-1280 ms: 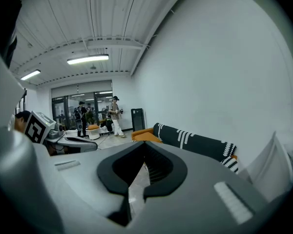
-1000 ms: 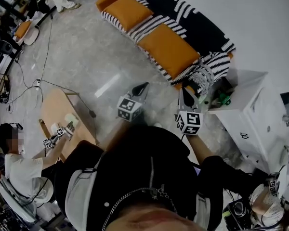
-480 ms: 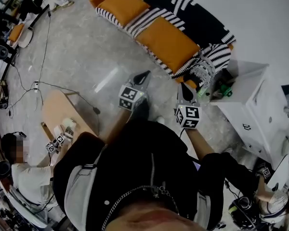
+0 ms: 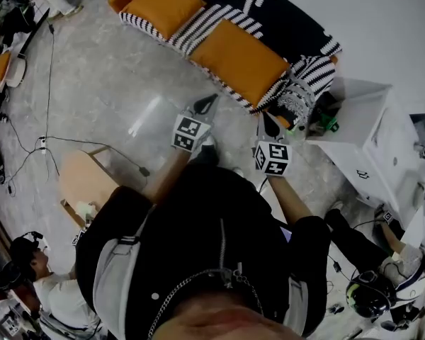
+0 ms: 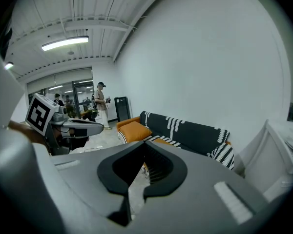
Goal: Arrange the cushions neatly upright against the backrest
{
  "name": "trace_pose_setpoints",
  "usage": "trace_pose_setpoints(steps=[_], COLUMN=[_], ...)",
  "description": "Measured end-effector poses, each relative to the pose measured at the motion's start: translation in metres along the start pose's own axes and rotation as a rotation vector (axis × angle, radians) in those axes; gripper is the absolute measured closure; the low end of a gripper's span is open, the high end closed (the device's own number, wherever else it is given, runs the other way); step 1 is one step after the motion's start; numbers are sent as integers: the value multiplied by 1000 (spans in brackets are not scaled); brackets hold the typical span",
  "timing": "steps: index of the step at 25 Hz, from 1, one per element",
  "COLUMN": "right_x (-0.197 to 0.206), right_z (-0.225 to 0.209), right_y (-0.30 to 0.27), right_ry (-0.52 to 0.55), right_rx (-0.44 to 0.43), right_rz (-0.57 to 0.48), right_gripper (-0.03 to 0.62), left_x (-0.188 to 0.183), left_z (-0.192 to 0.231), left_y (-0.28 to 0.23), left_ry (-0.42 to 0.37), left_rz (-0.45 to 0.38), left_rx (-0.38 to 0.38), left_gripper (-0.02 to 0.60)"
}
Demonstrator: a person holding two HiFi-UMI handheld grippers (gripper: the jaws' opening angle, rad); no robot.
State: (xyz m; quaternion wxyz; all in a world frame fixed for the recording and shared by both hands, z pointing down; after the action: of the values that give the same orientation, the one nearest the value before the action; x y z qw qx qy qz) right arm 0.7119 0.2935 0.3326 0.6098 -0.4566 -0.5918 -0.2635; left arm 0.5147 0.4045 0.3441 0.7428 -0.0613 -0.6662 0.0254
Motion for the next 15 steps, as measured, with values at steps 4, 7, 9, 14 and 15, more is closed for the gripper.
trace_pose_setpoints(steps=[4, 7, 9, 14, 15], right_x=[8, 11, 15, 19, 17], right_z=[14, 20, 20, 14, 14], right_y=[-31, -47, -55, -71, -74], right_ry=[-43, -47, -56, -120, -122], right_rx=[37, 70, 88, 134, 140], right_rz=[20, 30, 39, 65, 64], right_gripper=[591, 591, 591, 591, 591], left_x=[6, 10, 15, 18, 18], left_z=[39, 61, 71, 91, 95], left_y=[-10, -17, -21, -32, -34], left_ry=[-5, -6, -4, 4, 5], left_rz=[18, 34, 54, 62, 63], left_rx=[35, 62, 74, 92, 93], left_gripper=[578, 578, 578, 578, 578])
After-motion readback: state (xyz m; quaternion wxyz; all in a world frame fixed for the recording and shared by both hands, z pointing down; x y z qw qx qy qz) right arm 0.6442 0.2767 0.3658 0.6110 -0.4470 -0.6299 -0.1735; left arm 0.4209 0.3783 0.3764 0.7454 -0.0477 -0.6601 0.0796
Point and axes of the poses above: the fingertips, and each gripper's own axes: y backward along the fingers, z to its left, x out of its underside, the point moved 8 cm from there along y, backward along the fingers, and after that the axes turned 12 degrees about -z, right-handed, at the moved point
